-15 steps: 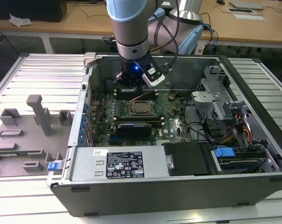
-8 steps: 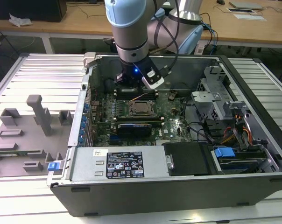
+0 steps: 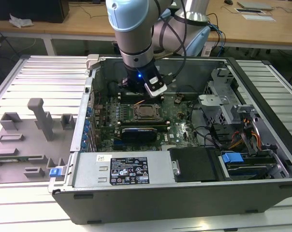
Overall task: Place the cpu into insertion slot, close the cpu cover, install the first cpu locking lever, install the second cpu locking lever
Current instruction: 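Install the first cpu locking lever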
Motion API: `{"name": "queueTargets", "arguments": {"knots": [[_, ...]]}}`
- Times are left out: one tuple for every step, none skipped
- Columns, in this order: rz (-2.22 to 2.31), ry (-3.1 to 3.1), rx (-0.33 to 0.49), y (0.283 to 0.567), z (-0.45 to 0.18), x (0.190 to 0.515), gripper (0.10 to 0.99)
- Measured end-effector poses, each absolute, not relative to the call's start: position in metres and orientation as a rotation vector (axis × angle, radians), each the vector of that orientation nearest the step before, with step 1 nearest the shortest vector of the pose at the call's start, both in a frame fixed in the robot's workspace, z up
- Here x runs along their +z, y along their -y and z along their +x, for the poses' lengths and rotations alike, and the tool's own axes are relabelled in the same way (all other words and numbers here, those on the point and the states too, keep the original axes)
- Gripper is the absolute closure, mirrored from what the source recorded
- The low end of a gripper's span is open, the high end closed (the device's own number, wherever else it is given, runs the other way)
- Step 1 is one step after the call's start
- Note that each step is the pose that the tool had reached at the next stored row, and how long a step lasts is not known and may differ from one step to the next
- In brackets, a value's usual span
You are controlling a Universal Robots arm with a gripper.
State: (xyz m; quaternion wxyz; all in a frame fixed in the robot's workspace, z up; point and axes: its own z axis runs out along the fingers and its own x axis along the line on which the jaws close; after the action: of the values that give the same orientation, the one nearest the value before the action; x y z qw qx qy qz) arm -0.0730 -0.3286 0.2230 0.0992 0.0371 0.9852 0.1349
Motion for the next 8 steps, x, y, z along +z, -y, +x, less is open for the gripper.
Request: {"name": "queueTargets", "arguments": {"knots": [[0.131, -2.911, 0.397, 0.3284, -0.0727, 0.2222, 0.98], [0.147, -2.909, 0.395, 0.3278, -0.0725, 0.2216, 0.98], [0.155, -2.908, 0.394, 0.3271, -0.0725, 0.2214, 0.98], [0.162, -2.907, 0.393, 0.3261, -0.0725, 0.2211, 0.98], [0.167, -2.906, 0.393, 0.3252, -0.0725, 0.2209, 0.98], [0.172, -2.906, 0.392, 0.3241, -0.0724, 0.2207, 0.98], [0.177, -2.905, 0.391, 0.3225, -0.0724, 0.2205, 0.98], [0.181, -2.905, 0.391, 0.3212, -0.0724, 0.2203, 0.98]]}}
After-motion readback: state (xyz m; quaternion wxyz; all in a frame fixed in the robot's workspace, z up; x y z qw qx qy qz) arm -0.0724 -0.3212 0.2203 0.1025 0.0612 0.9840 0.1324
